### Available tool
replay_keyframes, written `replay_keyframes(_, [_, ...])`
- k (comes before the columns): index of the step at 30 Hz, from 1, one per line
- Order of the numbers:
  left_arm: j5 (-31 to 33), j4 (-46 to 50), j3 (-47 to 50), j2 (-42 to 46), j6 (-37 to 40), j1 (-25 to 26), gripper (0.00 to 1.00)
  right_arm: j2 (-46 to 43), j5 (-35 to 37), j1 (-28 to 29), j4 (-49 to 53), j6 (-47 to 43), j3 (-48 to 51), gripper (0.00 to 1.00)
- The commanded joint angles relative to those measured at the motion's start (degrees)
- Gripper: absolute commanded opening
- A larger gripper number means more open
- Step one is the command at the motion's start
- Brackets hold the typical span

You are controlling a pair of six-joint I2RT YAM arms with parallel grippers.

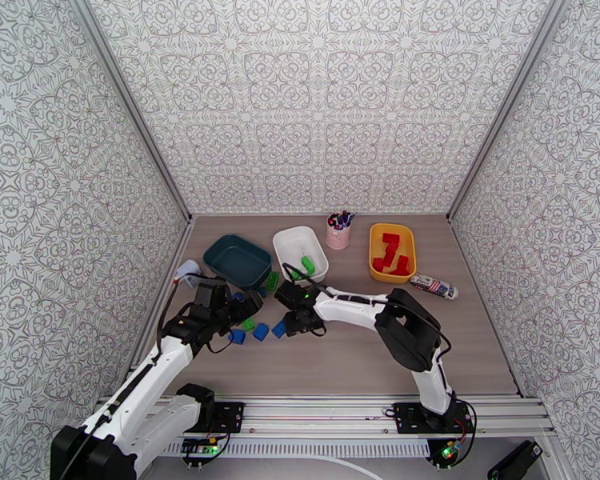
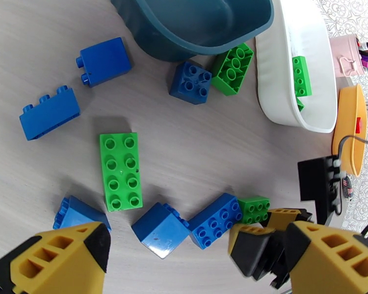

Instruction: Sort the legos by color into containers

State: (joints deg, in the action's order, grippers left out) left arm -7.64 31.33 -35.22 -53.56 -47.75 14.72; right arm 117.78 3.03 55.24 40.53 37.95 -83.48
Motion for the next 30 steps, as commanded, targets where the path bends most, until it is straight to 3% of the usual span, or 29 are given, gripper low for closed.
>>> replay_keyframes(1, [-1.00,-0.25,1.02,0.41,0.64,-0.66,0.99,1.32,0.93,-1.66,0.74,-0.71,-1.76,0.53])
replay_keyframes(5, [-1.28,-0.76,1.03,0.05,0.66,-0.75,0.99,0.35,1.46,-2.14,1.90,-2.03,-2.65,0.42])
replay_keyframes(14, [-1.73,-0.19,-1.77,-2.90,3.68,-0.98,0.99,-8.55,3.78,-4.47,6.30,-4.98,-4.55,0.41])
replay_keyframes(21, [-2.01,0.91,-6.87,-8.35,7.83,-1.01,0.98,-6.52,2.62,-9.76,10.02,-8.14,-15.81,0.41])
replay_keyframes(25, [-1.61,2.24,-9.96,-11.14,10.52,-0.79,0.94,0.32,0.32,-13.20,13.59,-9.18,-27.60,0.43])
replay_keyframes(30, [1.48,5.80,-12.89,-13.58,12.93,0.17,0.87,8.28,-2.09,-15.67,18.66,-9.53,-41.08,0.63])
